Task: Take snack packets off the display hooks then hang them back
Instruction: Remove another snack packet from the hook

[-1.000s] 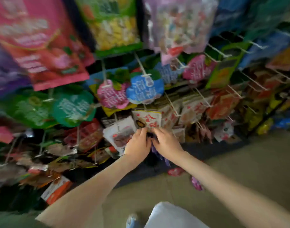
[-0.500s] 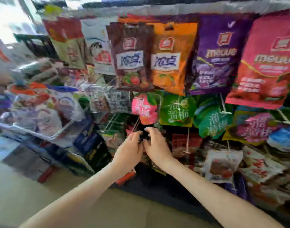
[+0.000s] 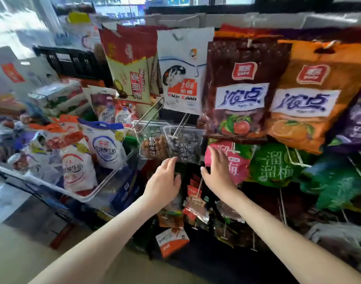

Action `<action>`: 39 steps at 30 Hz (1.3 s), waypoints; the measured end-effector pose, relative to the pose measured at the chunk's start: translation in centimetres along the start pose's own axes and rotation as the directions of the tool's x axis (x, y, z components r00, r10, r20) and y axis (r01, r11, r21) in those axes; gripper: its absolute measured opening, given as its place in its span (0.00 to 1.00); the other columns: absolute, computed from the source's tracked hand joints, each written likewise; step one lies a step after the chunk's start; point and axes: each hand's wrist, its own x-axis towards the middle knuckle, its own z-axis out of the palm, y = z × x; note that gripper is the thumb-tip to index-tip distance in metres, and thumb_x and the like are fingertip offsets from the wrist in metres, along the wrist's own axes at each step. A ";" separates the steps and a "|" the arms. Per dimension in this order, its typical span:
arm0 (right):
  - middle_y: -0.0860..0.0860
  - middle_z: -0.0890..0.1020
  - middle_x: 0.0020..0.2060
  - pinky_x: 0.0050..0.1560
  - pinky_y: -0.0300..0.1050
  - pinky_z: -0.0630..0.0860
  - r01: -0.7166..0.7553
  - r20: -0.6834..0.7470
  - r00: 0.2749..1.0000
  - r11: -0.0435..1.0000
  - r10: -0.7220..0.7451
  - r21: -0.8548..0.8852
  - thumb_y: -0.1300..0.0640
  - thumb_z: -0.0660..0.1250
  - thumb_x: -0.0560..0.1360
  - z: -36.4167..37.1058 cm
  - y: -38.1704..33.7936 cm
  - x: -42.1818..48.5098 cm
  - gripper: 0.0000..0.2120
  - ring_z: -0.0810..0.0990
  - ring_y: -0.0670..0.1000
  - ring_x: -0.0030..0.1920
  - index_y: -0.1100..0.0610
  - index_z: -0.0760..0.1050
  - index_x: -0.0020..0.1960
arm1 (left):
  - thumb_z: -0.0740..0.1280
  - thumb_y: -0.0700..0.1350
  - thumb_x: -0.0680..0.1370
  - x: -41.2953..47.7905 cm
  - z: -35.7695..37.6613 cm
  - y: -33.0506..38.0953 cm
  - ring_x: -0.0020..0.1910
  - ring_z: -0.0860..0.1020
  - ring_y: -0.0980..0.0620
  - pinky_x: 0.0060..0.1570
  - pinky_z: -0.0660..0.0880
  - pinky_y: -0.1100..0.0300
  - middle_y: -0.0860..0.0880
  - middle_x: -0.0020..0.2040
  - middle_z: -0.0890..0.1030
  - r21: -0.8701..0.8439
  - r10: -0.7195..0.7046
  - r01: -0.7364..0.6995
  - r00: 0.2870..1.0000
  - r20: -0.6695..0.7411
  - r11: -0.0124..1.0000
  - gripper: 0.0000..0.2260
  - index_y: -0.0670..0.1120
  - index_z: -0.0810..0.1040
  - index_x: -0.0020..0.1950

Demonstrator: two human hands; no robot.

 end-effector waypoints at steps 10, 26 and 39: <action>0.56 0.61 0.71 0.69 0.36 0.51 0.026 -0.105 0.994 1.000 -0.027 -0.010 0.62 0.64 0.76 5.9 -2.8 5.7 0.28 0.58 0.53 0.71 0.60 0.58 0.73 | 0.59 0.46 0.80 6.2 -1.3 -6.8 0.73 0.60 0.46 0.68 0.65 0.55 0.45 0.76 0.57 0.022 0.145 -0.148 0.985 0.092 0.989 0.28 0.45 0.52 0.77; 0.62 0.60 0.70 0.69 0.60 0.59 -0.568 -0.493 0.707 0.823 0.507 0.031 0.56 0.70 0.72 0.1 2.7 -0.8 0.37 0.57 0.61 0.71 0.60 0.53 0.74 | 0.60 0.47 0.79 9.2 2.9 -0.1 0.74 0.57 0.41 0.69 0.64 0.49 0.43 0.77 0.53 -0.136 0.461 -0.443 0.810 0.363 0.886 0.31 0.48 0.46 0.77; 0.49 0.74 0.62 0.61 0.52 0.72 -0.478 -0.221 0.724 0.706 0.653 0.522 0.56 0.60 0.80 -4.4 3.6 1.0 0.16 0.74 0.52 0.62 0.59 0.71 0.66 | 0.62 0.47 0.79 10.8 2.4 2.7 0.75 0.55 0.41 0.71 0.58 0.49 0.42 0.77 0.53 -0.256 0.405 -0.341 0.875 0.265 0.905 0.31 0.47 0.50 0.77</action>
